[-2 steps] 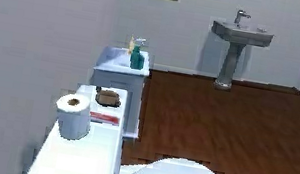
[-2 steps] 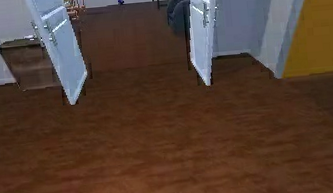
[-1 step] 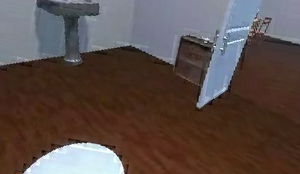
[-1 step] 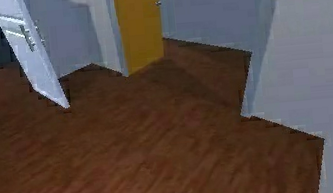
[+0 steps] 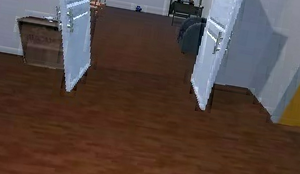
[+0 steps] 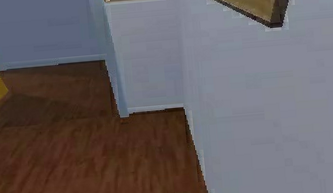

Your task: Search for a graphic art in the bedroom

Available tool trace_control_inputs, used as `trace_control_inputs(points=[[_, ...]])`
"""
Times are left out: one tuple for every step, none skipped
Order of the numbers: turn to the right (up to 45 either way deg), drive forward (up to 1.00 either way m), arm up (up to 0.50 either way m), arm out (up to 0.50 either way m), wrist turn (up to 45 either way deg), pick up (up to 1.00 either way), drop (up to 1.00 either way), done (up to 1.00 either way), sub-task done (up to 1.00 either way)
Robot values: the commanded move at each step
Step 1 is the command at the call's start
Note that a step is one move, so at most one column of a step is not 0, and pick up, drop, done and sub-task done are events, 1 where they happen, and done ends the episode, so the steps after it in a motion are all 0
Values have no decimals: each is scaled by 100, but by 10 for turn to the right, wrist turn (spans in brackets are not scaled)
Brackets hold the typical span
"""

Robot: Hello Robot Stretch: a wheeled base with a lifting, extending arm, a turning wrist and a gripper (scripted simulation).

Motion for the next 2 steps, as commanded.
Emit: trace_control_inputs(points=[[0,45,0,0,0,0,0,0,0],[-120,0,0,0,0,0,0,0,0]])
